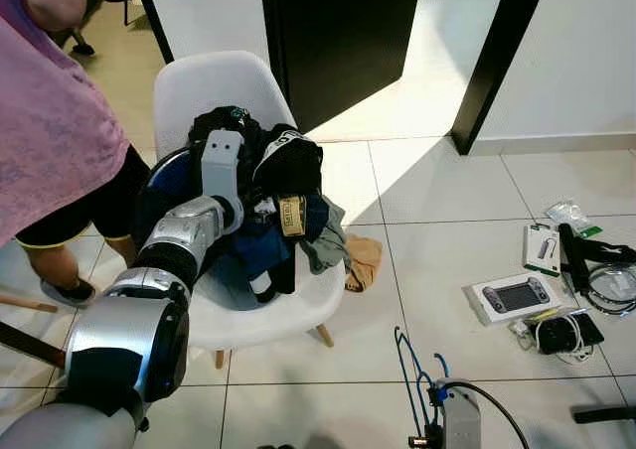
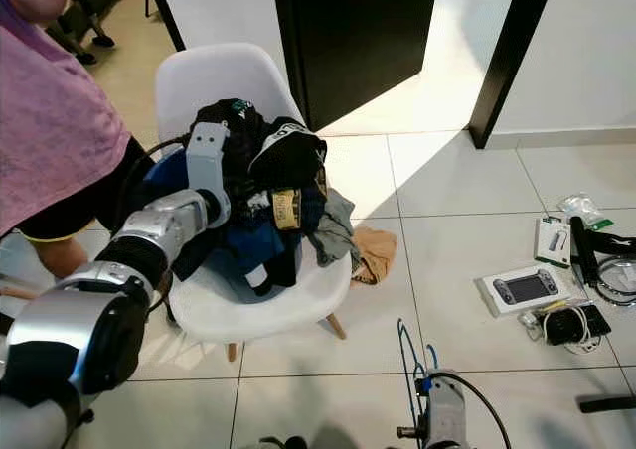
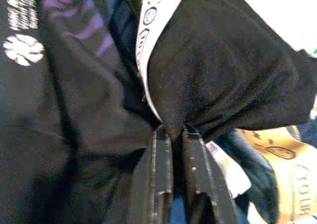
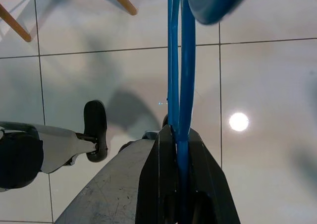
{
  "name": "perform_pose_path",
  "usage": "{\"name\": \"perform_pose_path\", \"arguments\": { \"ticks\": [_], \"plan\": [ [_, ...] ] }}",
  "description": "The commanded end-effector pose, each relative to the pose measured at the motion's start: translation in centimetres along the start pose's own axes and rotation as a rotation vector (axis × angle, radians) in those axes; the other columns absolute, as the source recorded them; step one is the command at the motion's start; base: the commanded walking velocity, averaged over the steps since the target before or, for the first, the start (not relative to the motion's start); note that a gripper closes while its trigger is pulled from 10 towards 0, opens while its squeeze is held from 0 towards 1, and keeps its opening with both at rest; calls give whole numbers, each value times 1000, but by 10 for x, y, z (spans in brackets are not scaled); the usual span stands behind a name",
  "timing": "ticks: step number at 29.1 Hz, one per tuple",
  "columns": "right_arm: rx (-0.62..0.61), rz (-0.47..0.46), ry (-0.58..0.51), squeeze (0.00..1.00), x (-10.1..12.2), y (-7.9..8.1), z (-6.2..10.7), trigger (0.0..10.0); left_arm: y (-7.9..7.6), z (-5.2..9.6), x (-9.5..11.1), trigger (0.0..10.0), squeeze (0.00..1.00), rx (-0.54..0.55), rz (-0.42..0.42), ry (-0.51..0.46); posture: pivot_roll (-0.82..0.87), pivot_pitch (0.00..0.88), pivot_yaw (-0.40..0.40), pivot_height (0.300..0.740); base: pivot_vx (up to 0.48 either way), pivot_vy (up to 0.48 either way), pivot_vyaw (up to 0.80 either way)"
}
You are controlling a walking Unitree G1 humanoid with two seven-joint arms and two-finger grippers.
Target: Hang hanger
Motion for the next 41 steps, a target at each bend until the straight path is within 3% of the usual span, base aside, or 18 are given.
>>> {"name": "perform_pose_path", "arguments": {
  "ticks": [1,3,5,8,9,11,12,17,27,30,31,32,33,34,35,38,41],
  "plan": [
    [2,-16,14,0,-9,4,2,10000,11,3,5,0,0,32,-45,-2,-48,225,88,740,0,0,0],
    [3,-15,15,0,-8,4,2,10000,18,4,14,0,0,72,-122,-30,-46,222,88,740,0,0,0],
    [3,-15,15,0,-8,4,2,10000,18,4,14,0,0,72,-122,-30,-46,222,88,740,0,0,0],
    [4,-15,15,0,-8,4,2,10000,38,13,53,0,0,188,-218,-158,-47,204,82,740,0,0,0],
    [4,-15,15,0,-8,4,2,10000,38,13,53,0,0,188,-218,-158,-47,204,82,740,0,0,0],
    [4,-13,15,0,-7,4,1,10000,47,19,79,0,0,243,-264,-238,-43,190,76,740,0,0,0],
    [4,-13,15,0,-7,4,1,10000,47,19,79,0,0,243,-264,-238,-43,190,76,740,0,0,0],
    [7,-9,14,0,-5,5,0,10000,80,53,145,0,0,421,-321,-429,-38,183,73,740,0,0,0],
    [6,-10,10,0,-1,5,-1,10000,96,77,171,0,0,513,-346,-529,-30,170,64,740,0,0,0],
    [6,-12,9,0,0,5,-2,10000,71,81,188,0,0,248,-96,-659,-20,159,59,740,0,0,0],
    [6,-12,9,0,0,5,-2,10000,71,81,188,0,0,248,-96,-659,-20,159,59,740,0,0,0],
    [3,-16,8,0,1,5,-2,10000,41,93,200,0,0,33,-108,-741,-17,150,55,740,0,0,0],
    [3,-16,8,0,1,5,-2,10000,41,93,200,0,0,33,-108,-741,-17,150,55,740,0,0,0],
    [3,-17,8,0,2,5,-2,10000,25,99,199,0,0,-78,-141,-755,-10,143,51,740,0,0,0],
    [3,-17,8,0,2,5,-2,10000,25,99,199,0,0,-78,-141,-755,-10,143,51,740,0,0,0],
    [4,-17,10,0,3,4,-3,10000,0,115,186,0,0,-278,-249,-744,-5,127,43,740,0,0,0],
    [4,-15,12,0,3,4,-3,10000,-4,127,174,0,0,-369,-291,-714,1,110,37,740,0,0,0]
  ]
}}
Point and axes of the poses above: a point about 5 cm out from each wrist's last joint towards the gripper, its own z axis pointing back from the gripper into the wrist, its own x axis along the axis of the wrist's last joint, y = z × x, the point moved 5 cm from there along -z, pointing out of the wrist towards the gripper
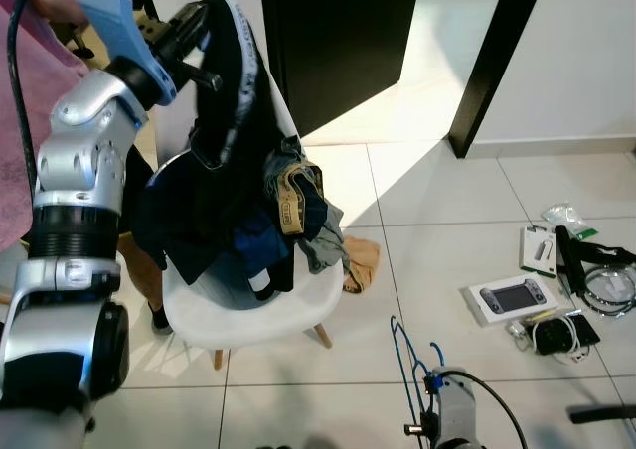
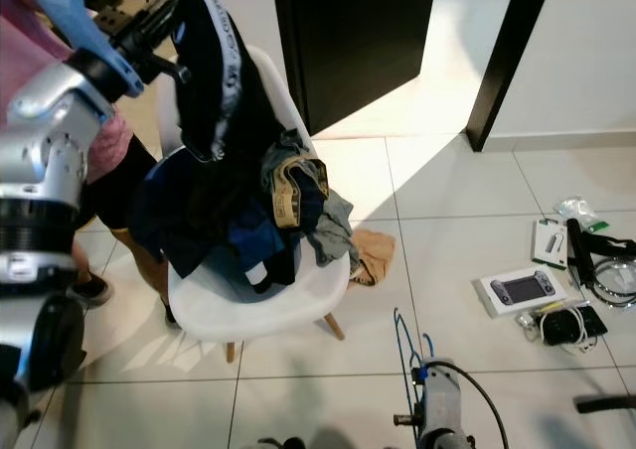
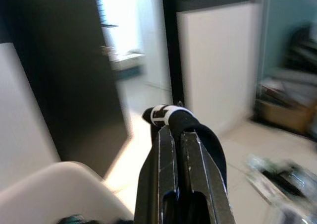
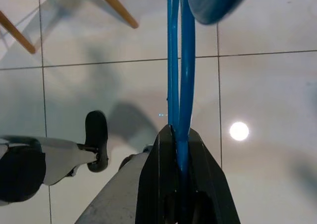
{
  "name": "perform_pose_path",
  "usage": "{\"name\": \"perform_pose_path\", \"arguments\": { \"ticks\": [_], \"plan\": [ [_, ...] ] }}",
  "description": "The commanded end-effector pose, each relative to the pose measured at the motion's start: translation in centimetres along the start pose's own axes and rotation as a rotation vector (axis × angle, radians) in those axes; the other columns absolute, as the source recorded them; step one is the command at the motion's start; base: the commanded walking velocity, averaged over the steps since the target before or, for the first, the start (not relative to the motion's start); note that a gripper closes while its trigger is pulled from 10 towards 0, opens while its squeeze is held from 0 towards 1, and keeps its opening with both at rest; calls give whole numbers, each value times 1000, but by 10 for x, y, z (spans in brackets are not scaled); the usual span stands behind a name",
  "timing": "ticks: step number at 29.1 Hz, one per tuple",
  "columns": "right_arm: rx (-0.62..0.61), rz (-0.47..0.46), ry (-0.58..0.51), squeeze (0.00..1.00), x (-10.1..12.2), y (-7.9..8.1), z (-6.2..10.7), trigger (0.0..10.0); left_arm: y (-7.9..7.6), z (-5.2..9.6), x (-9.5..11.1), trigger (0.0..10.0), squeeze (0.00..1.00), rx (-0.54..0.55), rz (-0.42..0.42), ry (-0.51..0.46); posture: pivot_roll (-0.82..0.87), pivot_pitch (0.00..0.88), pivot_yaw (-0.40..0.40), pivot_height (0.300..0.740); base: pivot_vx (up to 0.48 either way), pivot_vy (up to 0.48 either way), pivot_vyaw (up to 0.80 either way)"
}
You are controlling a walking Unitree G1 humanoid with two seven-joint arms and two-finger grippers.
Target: Hang hanger
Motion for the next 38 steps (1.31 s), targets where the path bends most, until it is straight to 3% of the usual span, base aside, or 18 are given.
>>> {"name": "perform_pose_path", "arguments": {
  "ticks": [1,5,7,8,10,12,15,19,21,23,25,27,32,33,35,36,37,38],
  "plan": [
    [-4,-17,37,0,-11,0,2,10000,-6,13,9,0,0,-94,-5,4,1,103,36,740,0,0,0],
    [-4,-16,38,0,-11,0,2,10000,-12,20,8,0,0,-144,-8,20,2,99,36,740,0,0,0],
    [-5,-16,38,0,-11,0,2,10000,-26,36,1,0,0,-266,-34,82,5,80,39,740,0,0,0],
    [-5,-16,38,0,-11,0,2,10000,-26,36,1,0,0,-266,-34,82,5,80,39,740,0,0,0],
    [-5,-17,37,0,-10,0,2,10000,-33,44,-7,0,0,-319,-53,131,5,78,39,740,0,0,0],
    [-5,-20,35,0,-9,1,1,10000,-33,54,-31,1020,0,-350,-153,272,8,68,42,740,0,0,0],
    [-5,-23,34,0,-8,2,1,10000,-25,59,-55,824,0,-317,-281,413,9,62,45,740,0,0,0],
    [-5,-24,32,0,-8,3,1,10000,-13,57,-67,980,0,-243,-355,467,9,60,52,740,0,0,0],
    [-5,-28,29,0,-8,4,0,10000,9,56,-78,78,0,-123,-471,526,8,61,55,740,0,0,0],
    [-6,-31,27,0,-7,4,0,10000,26,60,-85,0,0,-46,-593,586,7,68,56,740,0,0,0],
    [-6,-31,27,0,-7,4,0,10000,31,61,-87,510,0,-30,-643,607,7,68,56,740,0,0,0],
    [-6,-32,27,0,-8,5,0,10000,42,65,-90,118,0,13,-795,639,14,68,61,740,0,0,0],
    [-6,-31,27,0,-8,5,0,10000,47,65,-91,353,0,38,-857,640,15,72,60,740,0,0,0],
    [-6,-30,26,0,-8,5,0,10000,45,66,-93,2667,0,35,-860,640,13,72,60,740,0,0,0],
    [-6,-30,26,0,-8,5,0,10000,45,66,-93,2667,0,35,-860,640,13,72,60,740,0,0,0],
    [-6,-32,24,0,-8,4,1,10000,41,63,-93,4353,0,38,-804,603,10,73,60,740,0,0,0],
    [-8,-43,17,0,-8,4,1,10000,27,53,-86,9569,0,36,-638,498,12,66,57,740,0,0,0],
    [-8,-43,17,0,-8,4,1,10000,27,53,-86,9569,0,36,-638,498,12,66,57,740,0,0,0]
  ]
}}
Point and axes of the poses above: a point about 5 cm out from each wrist's last joint towards the gripper, its own z axis pointing back from the gripper into the wrist, its own x axis along the axis of the wrist's last joint, y = z × x, the point moved 5 cm from there along -z, pointing out of the wrist towards the gripper
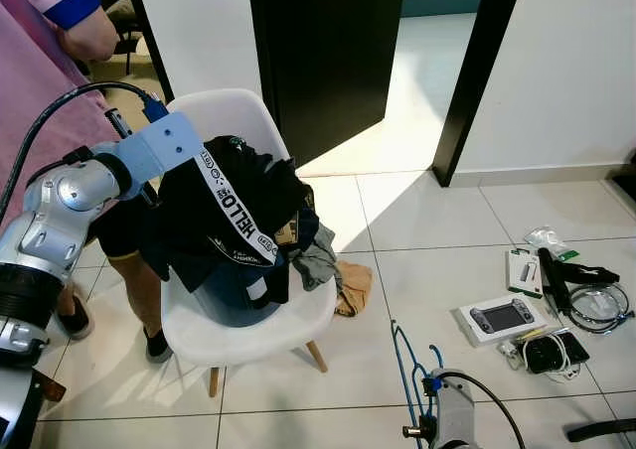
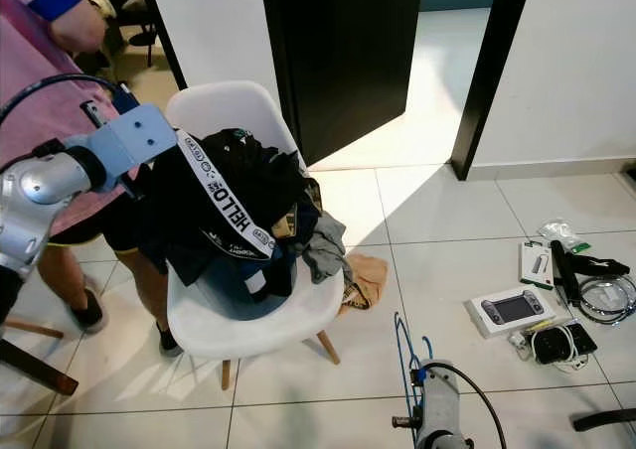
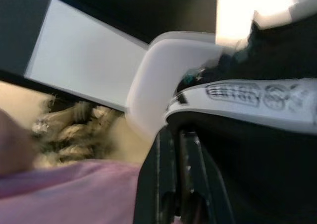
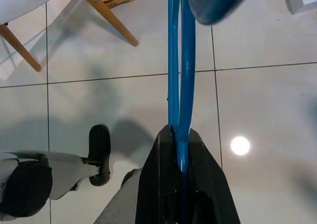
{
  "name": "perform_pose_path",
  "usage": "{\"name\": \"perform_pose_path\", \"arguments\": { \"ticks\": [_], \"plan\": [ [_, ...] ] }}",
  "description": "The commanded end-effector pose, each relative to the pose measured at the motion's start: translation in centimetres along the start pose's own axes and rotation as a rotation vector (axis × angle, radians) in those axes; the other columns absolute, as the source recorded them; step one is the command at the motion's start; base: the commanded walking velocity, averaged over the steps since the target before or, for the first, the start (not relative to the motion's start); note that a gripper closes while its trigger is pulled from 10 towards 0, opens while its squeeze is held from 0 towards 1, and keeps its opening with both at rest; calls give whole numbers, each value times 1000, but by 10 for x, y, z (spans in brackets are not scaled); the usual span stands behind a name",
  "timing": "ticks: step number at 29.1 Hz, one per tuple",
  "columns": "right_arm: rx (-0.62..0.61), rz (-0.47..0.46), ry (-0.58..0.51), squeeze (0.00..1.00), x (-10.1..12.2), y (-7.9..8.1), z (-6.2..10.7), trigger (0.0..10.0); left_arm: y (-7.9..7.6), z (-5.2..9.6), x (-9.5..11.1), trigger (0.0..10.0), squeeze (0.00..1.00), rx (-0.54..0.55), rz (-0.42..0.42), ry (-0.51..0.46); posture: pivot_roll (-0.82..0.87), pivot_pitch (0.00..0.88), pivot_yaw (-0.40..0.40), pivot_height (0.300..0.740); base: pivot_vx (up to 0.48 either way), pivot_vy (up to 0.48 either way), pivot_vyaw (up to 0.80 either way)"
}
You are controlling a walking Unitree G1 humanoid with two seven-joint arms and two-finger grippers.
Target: Hang hanger
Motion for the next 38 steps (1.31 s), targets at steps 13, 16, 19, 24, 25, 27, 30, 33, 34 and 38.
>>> {"name": "perform_pose_path", "arguments": {
  "ticks": [13,16,19,24,25,27,30,33,34,38],
  "plan": [
    [-15,-269,-91,0,3,2,2,10000,39,2,75,10000,0,94,593,-453,8,23,50,740,0,0,0],
    [-21,-302,-260,0,74,-39,-1,10000,53,5,89,10000,0,132,705,-527,4,9,49,740,0,0,0],
    [-6,-286,-353,0,114,-56,3,10000,54,7,97,10000,0,124,764,-564,2,1,46,740,0,0,0],
    [33,-223,-421,0,140,-49,5,10000,33,4,95,10000,0,64,791,-526,1,0,42,740,0,0,0],
    [33,-223,-421,0,140,-49,5,10000,33,4,95,10000,0,64,791,-526,1,0,42,740,0,0,0],
    [67,-201,-451,0,151,-46,7,10000,16,2,93,10000,0,16,757,-489,4,0,37,740,0,0,0],
    [161,-158,-541,0,179,-40,15,10000,-16,0,87,10000,0,-62,748,-426,-4,0,40,740,0,0,0],
    [215,-136,-597,0,195,-40,24,10000,-29,-3,83,10000,0,-73,758,-389,-10,0,43,740,0,0,0],
    [269,-106,-653,0,211,-40,35,10000,-38,-8,78,10000,0,-55,774,-343,-16,0,47,740,0,0,0],
    [370,-57,-738,0,237,-41,59,10000,-50,-18,71,10000,0,-8,796,-258,-26,0,51,740,0,0,0]
  ]
}}
Point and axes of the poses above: a point about 5 cm out from each wrist's last joint towards the gripper, its own z axis pointing back from the gripper into the wrist, its own x axis along the axis of the wrist's last joint, y = z × x, the point moved 5 cm from there along -z, pointing out of the wrist towards the gripper
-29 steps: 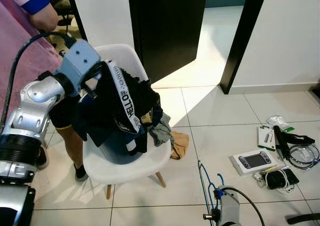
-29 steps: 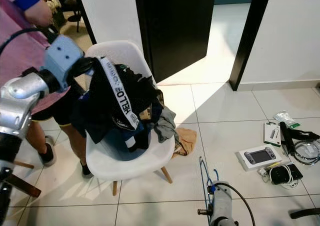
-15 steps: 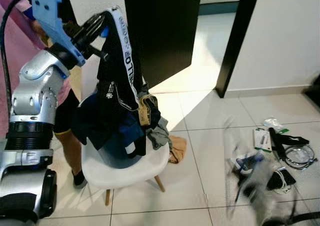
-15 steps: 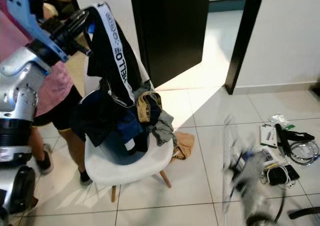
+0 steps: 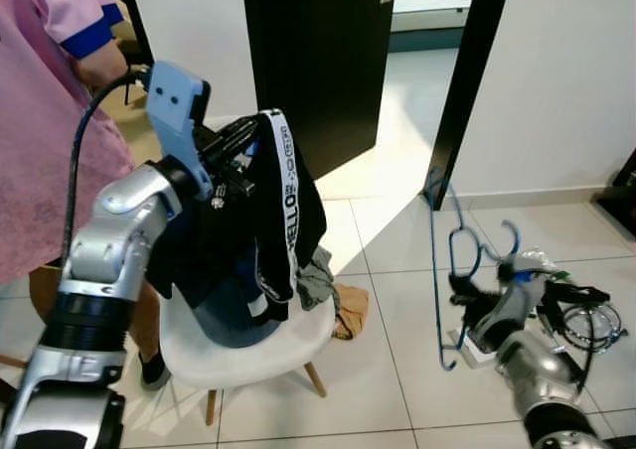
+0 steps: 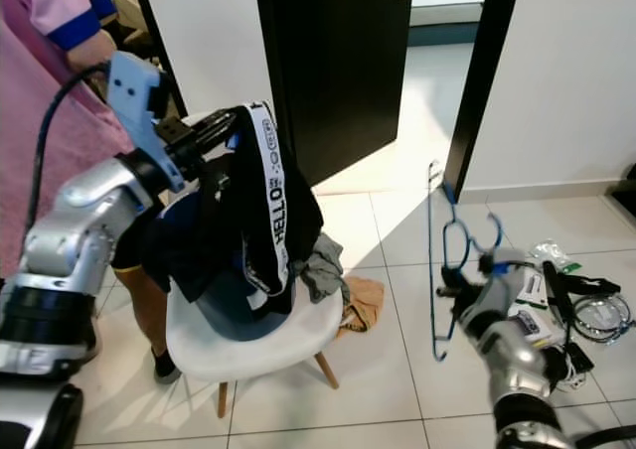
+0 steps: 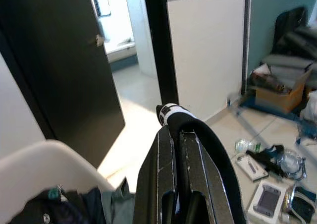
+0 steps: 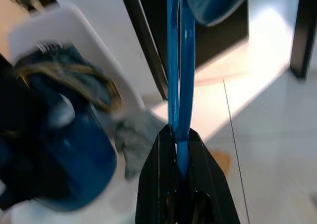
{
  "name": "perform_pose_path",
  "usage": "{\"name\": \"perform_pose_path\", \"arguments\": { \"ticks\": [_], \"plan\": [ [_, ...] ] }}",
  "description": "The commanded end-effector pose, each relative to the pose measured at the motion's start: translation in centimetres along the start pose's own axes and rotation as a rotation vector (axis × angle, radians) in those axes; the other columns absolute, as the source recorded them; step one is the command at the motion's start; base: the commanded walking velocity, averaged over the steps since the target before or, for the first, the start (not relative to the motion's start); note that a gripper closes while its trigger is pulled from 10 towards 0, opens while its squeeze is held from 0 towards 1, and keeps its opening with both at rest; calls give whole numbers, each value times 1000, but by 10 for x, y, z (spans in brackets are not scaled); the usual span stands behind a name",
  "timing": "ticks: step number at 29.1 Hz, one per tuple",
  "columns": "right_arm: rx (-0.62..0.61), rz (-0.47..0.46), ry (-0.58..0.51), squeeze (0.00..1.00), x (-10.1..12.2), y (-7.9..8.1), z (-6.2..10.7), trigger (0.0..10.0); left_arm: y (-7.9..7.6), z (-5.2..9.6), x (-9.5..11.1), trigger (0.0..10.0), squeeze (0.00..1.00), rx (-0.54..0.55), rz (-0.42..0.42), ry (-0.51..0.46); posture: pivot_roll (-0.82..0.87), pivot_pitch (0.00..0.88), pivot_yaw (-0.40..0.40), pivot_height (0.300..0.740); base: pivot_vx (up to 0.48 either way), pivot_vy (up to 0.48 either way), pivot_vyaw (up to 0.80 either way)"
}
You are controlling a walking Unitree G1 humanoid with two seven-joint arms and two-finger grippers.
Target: Hang hanger
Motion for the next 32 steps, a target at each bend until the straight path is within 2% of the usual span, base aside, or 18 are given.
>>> {"name": "perform_pose_path", "arguments": {
  "ticks": [1,3,6,8,10,14,21,24,29,31,32],
  "plan": [
    [53,-11,-14,0,7,7,-1,10000,1,-1,-10,10000,0,34,6,42,-26,0,51,740,0,0,0],
    [166,16,-55,0,33,19,3,10000,0,-5,-16,10000,0,91,36,65,-30,0,56,740,0,0,0],
    [206,26,-62,0,39,25,5,10000,-2,-5,-17,10000,0,100,45,69,-30,0,57,740,0,0,0],
    [270,46,-75,0,49,40,4,10000,-7,-2,-24,10000,0,96,62,92,-27,0,56,740,0,0,0],
    [313,42,-82,0,53,52,3,10000,-11,1,-29,10000,0,95,69,108,-24,0,54,740,-131,0,0],
    [358,37,-55,0,47,74,0,10000,-15,8,-39,10000,0,107,78,136,-13,0,45,740,-303,0,0],
    [284,60,21,0,32,75,-5,10000,-22,20,-61,10000,0,117,77,197,-24,0,44,740,-309,0,0],
    [190,66,63,0,21,62,-8,10000,-14,37,-85,10000,0,163,86,263,-32,0,40,740,-307,0,-538],
    [170,77,92,0,17,61,-8,10000,-8,51,-100,10000,0,203,91,310,-31,0,32,740,-307,0,-800],
    [156,100,111,0,16,60,-12,10000,-5,67,-116,10000,0,246,102,356,-27,0,15,740,-311,0,-800],
    [156,100,111,0,16,60,-12,10000,-5,67,-116,10000,0,246,102,356,-27,0,15,740,-311,0,-800]
  ]
}}
Point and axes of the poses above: a point about 5 cm out from each wrist's last joint towards the gripper, its own z axis pointing back from the gripper into the wrist, its own x axis along the axis of the wrist's last joint, y = z × x, the point moved 5 cm from there along -z, pointing out of the wrist towards the gripper
